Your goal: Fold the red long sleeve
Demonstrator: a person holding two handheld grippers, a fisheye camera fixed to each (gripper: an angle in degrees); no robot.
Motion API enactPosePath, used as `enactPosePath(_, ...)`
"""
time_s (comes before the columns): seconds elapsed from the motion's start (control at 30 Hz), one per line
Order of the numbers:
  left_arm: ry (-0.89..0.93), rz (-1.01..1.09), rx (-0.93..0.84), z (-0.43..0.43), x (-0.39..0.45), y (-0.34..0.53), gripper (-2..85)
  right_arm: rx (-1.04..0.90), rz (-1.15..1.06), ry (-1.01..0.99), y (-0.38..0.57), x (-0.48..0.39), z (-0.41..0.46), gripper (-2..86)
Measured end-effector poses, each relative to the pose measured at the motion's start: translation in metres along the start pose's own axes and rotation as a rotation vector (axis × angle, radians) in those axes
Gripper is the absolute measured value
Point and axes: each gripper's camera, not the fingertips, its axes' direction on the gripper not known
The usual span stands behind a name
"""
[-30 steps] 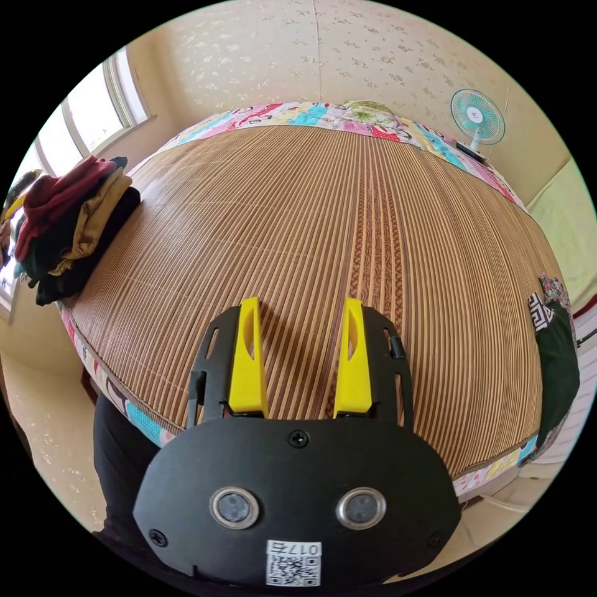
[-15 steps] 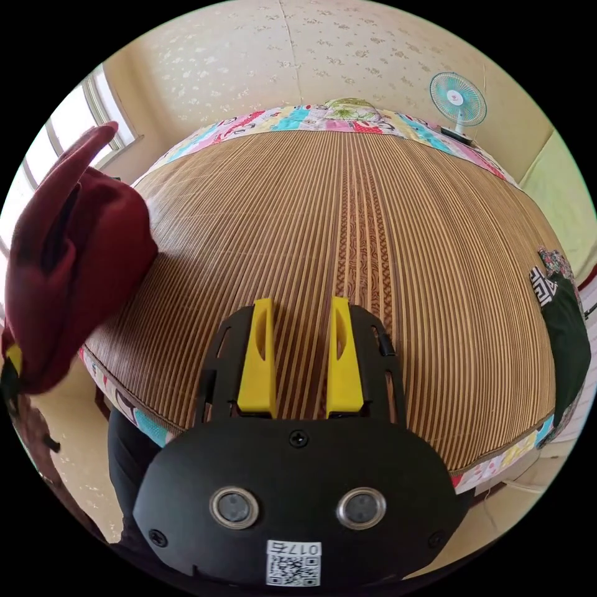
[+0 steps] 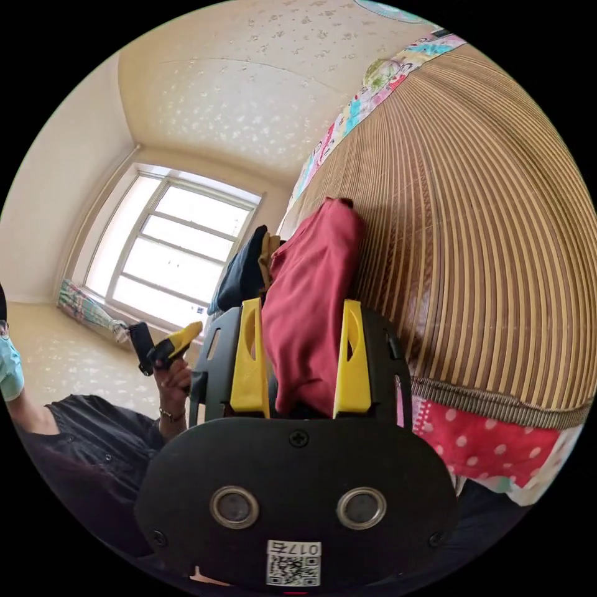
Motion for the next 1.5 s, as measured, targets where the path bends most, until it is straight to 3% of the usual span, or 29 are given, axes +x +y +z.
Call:
enactPosePath(0.1,0.047,-0.096,-0.101,0.053,0.001,-0.024,13.2,0.012,-0.066,0.149,0.021,-0.024,-0.017,5.5)
enactPosePath(0.2,0.138,-0.191,-0.160,0.081,0.006,-0.028,15.0,0.127,-0.217,0.013,0.044,-0.071,-0.052,4.0)
enactPosePath(0.33,0.161,-0.131,-0.067,0.053,0.041,-0.019,14.9,0.104,-0.328,-0.195,0.042,-0.130,-0.060,3.2)
enactPosePath(0.5,-0.020,-0.135,0.087,-0.040,0.062,0.014,16.0,-0.003,-0.430,-0.360,0.006,-0.192,-0.039,3.0)
enactPosePath(0.63,-0.107,-0.133,0.065,-0.096,0.086,0.035,16.7,-0.155,-0.612,-0.400,-0.013,-0.287,-0.004,2.9)
enactPosePath(0.77,-0.267,-0.192,0.231,-0.148,0.097,0.059,15.8,-0.374,-0.841,-0.339,-0.003,-0.384,0.049,2.9)
enactPosePath(0.87,-0.362,-0.323,0.366,-0.184,0.080,0.088,9.3,-0.361,-0.941,-0.193,0.013,-0.425,0.067,2.8)
enactPosePath(0.93,-0.256,-0.283,0.416,-0.210,0.067,0.104,3.9,-0.305,-0.940,-0.141,0.023,-0.429,0.050,2.6)
enactPosePath(1.07,-0.050,-0.173,0.534,-0.277,0.067,0.122,1.0,-0.113,-0.936,-0.216,0.040,-0.407,-0.025,1.8)
enactPosePath(1.13,-0.112,0.083,0.590,-0.334,0.096,0.126,0.4,-0.018,-0.940,-0.153,0.047,-0.386,-0.065,1.8)
enactPosePath(1.27,0.072,0.369,0.732,-0.409,0.111,0.134,0.0,0.029,-0.835,0.060,0.041,-0.361,-0.083,4.2)
enactPosePath(1.47,0.671,0.523,0.857,-0.456,0.068,0.130,-0.3,0.015,-0.706,0.051,0.034,-0.336,-0.067,10.7)
enactPosePath(1.5,0.845,0.576,0.898,-0.460,0.063,0.130,-0.3,-0.001,-0.695,0.022,0.033,-0.332,-0.062,11.4)
